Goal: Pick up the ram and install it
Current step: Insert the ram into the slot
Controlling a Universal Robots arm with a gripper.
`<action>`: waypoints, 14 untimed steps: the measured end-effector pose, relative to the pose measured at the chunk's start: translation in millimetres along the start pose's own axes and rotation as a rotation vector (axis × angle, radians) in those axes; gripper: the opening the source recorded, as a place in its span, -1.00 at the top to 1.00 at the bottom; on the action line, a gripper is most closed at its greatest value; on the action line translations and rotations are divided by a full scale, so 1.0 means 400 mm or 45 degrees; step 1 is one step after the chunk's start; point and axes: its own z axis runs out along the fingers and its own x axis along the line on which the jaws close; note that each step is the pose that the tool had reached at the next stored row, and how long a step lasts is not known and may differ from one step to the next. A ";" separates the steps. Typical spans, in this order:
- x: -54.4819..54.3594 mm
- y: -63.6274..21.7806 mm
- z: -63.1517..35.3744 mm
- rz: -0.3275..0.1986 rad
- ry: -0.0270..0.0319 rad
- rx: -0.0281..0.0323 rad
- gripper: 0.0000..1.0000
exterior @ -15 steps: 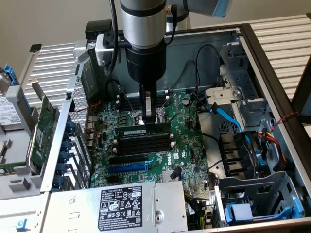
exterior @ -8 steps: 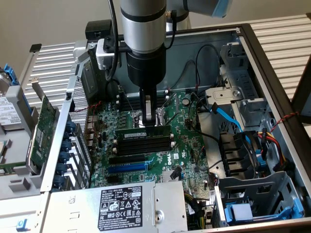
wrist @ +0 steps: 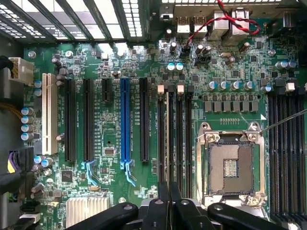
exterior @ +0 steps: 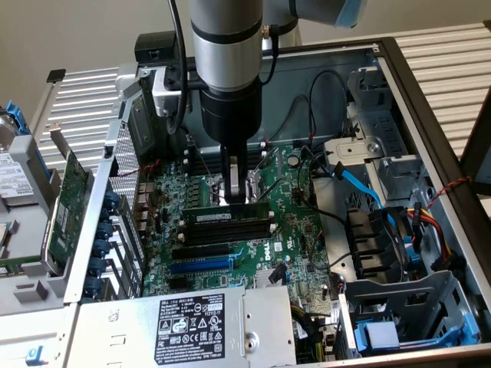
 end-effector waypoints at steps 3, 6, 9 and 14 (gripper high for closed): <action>0.001 0.002 0.001 0.000 0.0000 0.0000 0.76; 0.002 0.006 0.001 0.000 0.0000 0.0035 0.76; 0.001 0.009 0.001 0.000 -0.0006 0.0124 0.76; 0.002 0.010 0.004 0.000 -0.0011 0.0179 0.76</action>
